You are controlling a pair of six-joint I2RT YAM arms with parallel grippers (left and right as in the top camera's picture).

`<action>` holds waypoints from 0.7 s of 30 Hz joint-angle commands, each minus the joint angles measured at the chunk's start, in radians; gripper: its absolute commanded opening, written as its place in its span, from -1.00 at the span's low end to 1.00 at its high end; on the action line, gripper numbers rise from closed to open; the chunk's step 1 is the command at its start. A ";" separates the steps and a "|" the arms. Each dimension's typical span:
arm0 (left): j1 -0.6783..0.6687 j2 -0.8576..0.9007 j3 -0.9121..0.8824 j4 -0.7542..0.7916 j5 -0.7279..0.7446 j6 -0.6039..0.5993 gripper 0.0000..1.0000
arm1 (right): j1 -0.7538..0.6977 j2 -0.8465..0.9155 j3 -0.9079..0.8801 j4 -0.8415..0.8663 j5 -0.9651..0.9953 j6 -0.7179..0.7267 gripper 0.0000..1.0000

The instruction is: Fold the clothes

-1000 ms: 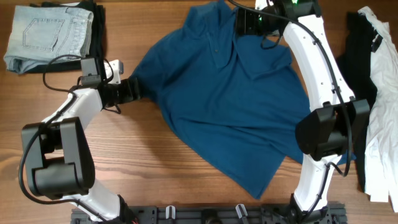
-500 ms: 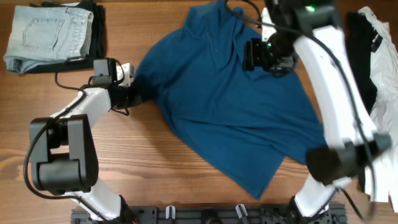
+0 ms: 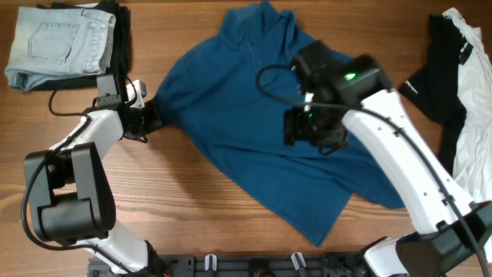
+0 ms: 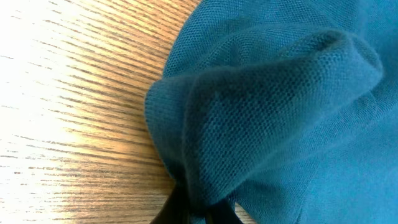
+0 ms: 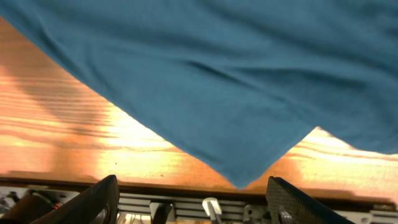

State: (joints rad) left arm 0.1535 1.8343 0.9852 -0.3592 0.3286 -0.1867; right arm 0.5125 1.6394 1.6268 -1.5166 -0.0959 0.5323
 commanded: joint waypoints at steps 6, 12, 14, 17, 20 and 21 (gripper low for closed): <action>0.007 -0.023 -0.013 -0.016 -0.264 -0.197 -0.92 | 0.096 -0.011 -0.191 0.189 0.023 0.124 0.60; 0.000 -0.023 -0.013 -0.059 -0.443 -0.274 -0.92 | 0.096 -0.011 -0.221 0.265 0.023 0.125 0.61; -0.018 -0.023 -0.013 -0.088 -0.566 -0.274 -0.92 | 0.096 -0.011 -0.221 0.285 0.035 0.123 0.63; -0.067 -0.023 -0.013 -0.148 -0.783 -0.265 -0.92 | 0.096 -0.011 -0.221 0.300 0.069 0.121 0.68; -0.152 -0.023 -0.012 -0.198 -0.928 -0.263 -0.92 | 0.096 -0.011 -0.221 0.325 0.071 0.117 0.72; -0.179 -0.023 -0.012 -0.199 -0.964 -0.263 -0.92 | 0.096 -0.011 -0.221 0.332 0.070 0.114 0.73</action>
State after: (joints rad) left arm 0.0433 1.7996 0.9878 -0.5426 -0.3882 -0.4362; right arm 0.6071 1.6386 1.4094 -1.2015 -0.0559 0.6357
